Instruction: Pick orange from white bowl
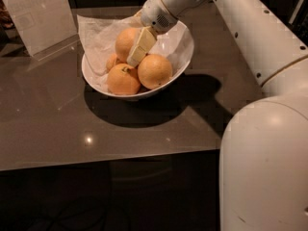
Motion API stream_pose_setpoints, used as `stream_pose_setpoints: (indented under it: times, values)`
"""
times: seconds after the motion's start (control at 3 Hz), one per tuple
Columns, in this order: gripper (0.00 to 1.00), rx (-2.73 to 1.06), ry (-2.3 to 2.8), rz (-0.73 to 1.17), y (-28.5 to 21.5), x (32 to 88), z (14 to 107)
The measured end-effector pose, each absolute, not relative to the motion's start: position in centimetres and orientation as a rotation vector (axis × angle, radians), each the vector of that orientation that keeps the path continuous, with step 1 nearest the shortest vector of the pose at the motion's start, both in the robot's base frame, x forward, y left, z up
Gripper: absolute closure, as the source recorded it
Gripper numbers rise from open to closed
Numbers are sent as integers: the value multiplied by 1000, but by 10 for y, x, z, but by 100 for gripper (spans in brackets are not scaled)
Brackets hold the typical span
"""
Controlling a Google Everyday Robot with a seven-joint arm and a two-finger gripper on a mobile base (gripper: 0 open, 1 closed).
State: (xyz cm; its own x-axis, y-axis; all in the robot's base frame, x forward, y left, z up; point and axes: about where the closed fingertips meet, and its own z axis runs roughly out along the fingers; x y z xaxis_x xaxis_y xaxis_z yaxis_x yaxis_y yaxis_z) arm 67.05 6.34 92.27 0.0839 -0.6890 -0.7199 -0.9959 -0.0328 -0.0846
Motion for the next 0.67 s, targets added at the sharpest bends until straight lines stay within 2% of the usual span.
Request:
stream_pose_setpoints:
  times: [0.33,0.67]
  values:
    - [19,-1783,1663,677,63,670,923]
    - [42,-1783,1663,677,63,670,923]
